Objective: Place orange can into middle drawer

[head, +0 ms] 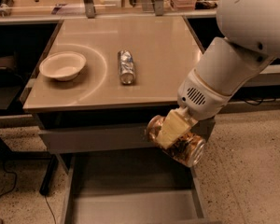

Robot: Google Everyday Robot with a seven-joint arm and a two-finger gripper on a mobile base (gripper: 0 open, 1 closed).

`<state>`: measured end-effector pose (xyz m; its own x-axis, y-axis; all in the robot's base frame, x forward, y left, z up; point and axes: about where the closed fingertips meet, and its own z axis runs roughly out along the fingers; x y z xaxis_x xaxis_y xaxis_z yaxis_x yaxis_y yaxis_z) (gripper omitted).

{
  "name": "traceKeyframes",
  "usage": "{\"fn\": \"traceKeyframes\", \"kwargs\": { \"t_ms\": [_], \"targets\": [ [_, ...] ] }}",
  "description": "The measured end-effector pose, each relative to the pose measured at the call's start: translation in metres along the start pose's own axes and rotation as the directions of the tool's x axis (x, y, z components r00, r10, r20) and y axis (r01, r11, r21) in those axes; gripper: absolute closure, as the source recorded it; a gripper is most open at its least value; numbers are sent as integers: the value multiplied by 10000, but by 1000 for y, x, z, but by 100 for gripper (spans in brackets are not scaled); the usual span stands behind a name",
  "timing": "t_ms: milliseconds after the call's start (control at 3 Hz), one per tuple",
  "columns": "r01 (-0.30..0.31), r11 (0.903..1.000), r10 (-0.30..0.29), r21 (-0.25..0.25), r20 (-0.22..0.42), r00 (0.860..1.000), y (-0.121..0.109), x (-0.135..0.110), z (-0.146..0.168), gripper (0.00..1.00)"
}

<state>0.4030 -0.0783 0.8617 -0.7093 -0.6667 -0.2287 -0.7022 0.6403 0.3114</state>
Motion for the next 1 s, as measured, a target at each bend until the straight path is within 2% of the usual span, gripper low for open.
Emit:
{"fn": "traceKeyframes", "kwargs": {
  "t_ms": [333,667,1000],
  "targets": [
    [-688,9929,699,-973,73,9975,16,9,45,100],
    [-1654,9677,1617,-1902,-351,9862,13,32,132,100],
    [-2629,9247,2418,-2754,-1087,9642,13,52,209,100]
  ]
}}
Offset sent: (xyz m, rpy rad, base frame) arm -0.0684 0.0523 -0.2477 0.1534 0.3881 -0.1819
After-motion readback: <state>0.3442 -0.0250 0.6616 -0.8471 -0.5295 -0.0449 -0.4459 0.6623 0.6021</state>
